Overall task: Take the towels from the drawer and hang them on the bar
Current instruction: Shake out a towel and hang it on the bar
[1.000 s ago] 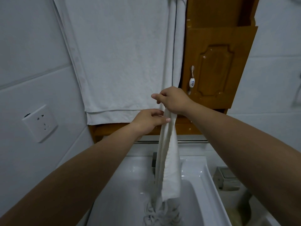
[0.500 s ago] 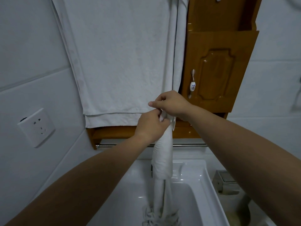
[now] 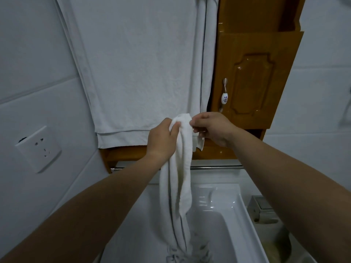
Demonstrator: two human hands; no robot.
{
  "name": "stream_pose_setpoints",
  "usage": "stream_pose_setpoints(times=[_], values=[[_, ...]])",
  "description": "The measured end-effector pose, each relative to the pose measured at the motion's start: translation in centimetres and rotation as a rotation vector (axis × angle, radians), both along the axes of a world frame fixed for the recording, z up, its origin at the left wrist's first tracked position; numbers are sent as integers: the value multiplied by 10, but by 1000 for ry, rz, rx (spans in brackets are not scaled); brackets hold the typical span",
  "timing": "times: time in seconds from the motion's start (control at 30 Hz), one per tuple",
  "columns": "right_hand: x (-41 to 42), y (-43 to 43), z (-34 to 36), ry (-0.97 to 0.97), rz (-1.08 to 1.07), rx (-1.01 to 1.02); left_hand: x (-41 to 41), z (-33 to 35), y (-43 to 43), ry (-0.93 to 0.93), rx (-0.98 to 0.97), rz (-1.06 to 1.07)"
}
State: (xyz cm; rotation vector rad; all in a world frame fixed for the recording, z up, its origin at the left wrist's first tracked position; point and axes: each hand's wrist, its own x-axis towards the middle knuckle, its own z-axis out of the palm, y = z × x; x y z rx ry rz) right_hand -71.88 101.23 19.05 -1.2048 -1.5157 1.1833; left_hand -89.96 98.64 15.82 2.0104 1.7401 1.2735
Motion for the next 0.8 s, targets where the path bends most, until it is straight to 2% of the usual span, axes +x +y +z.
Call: stream_pose_setpoints(times=[0.2,0.33,0.5,0.67,0.8], values=[[-3,2,0,98,-4,-48,2,-3,-5,7,9,-63],[-8,0,1,89,-47,63,3,-2,-6,-13,-14,-95],[-20,-2,3,-73,-98,236,9,-10,-4,0,-76,-39],[-38,-3,0,-236,-218,427,14,-14,1,-154,-179,88],[-44,-2,1,-316,-243,529,16,-19,5,-126,-79,177]])
